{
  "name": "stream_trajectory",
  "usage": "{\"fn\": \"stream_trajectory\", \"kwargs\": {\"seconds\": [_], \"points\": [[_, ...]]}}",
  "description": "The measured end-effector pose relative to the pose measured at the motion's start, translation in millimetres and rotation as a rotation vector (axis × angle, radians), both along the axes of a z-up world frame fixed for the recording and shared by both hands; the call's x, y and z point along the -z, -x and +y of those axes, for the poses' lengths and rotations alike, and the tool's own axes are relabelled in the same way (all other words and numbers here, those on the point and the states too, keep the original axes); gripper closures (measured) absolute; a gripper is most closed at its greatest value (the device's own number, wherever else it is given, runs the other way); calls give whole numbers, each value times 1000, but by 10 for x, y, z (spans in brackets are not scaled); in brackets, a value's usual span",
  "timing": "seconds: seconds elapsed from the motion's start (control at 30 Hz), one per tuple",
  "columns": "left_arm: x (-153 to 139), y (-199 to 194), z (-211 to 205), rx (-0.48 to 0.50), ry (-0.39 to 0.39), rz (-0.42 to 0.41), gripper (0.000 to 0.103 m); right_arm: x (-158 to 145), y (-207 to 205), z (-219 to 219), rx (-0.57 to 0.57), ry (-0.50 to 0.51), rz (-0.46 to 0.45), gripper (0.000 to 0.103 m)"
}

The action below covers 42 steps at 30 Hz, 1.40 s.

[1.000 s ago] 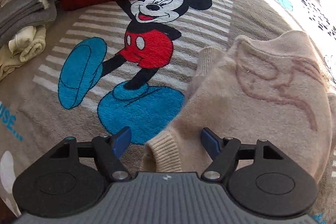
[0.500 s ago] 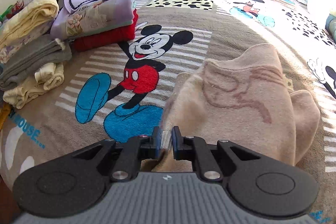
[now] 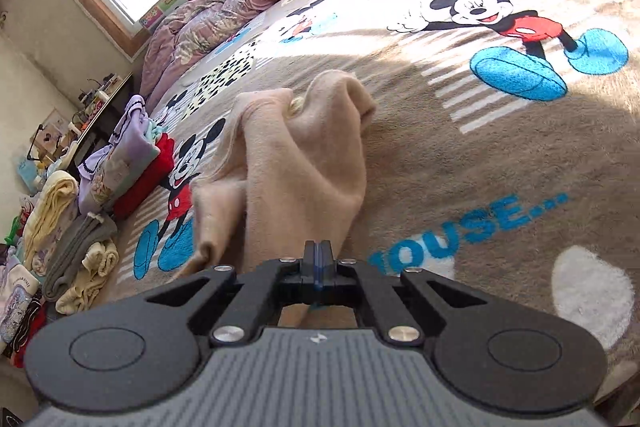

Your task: Fold clothes

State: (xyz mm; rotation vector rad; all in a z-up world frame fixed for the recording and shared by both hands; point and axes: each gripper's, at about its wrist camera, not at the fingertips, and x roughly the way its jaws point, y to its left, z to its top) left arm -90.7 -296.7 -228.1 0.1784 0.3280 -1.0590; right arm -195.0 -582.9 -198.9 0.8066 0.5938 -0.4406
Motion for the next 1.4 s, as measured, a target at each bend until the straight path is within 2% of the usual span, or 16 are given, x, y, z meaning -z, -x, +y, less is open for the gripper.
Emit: {"fn": "stream_trajectory", "kwargs": {"seconds": [0.07, 0.13, 0.2, 0.23, 0.27, 0.3, 0.43, 0.53, 0.6, 0.63, 0.67, 0.87, 0.97, 1.07, 1.2, 1.4], "points": [[15, 71, -46, 12, -25, -24, 51, 79, 174, -15, 11, -13, -8, 100], [35, 79, -66, 14, -40, -16, 51, 11, 201, 31, 1, 18, -19, 95], [62, 58, -85, 6, -55, -2, 54, -162, 7, 130, -47, 85, -7, 79], [70, 35, -77, 5, -54, 15, 60, -250, -93, 164, -81, 102, -7, 47], [69, 13, -69, 5, -50, 26, 62, -330, -222, 209, -115, 114, -10, 21], [65, -17, -55, 1, -44, 34, 65, -409, -400, 271, -154, 129, -10, 17], [63, -39, 12, -2, -24, 58, 66, -592, -1191, 485, -286, 231, 92, 18], [81, -42, 41, 7, -23, 57, 66, -450, -1712, 603, -350, 355, 282, 19], [111, -63, 54, 3, -32, 58, 66, -302, -1866, 643, -377, 412, 355, 43], [124, -77, 62, -1, -38, 57, 66, -248, -1882, 630, -384, 417, 368, 78], [130, -89, 72, -2, -42, 57, 66, -224, -1856, 587, -383, 406, 360, 91], [134, -120, 121, -1, -38, 60, 65, -244, -1269, 233, -276, 313, 219, 93], [131, -26, 62, 40, -47, 41, 64, -148, -681, -34, -146, 190, 138, 93], [136, 115, -22, 91, -65, 11, 63, 102, -44, -233, -14, 51, 76, 93], [185, 361, -164, 175, -115, -36, 63, 489, 671, -298, 121, -93, 20, 93], [342, 556, -301, 285, -250, -67, 61, 801, 1301, -174, 220, -200, -28, 93]]}}
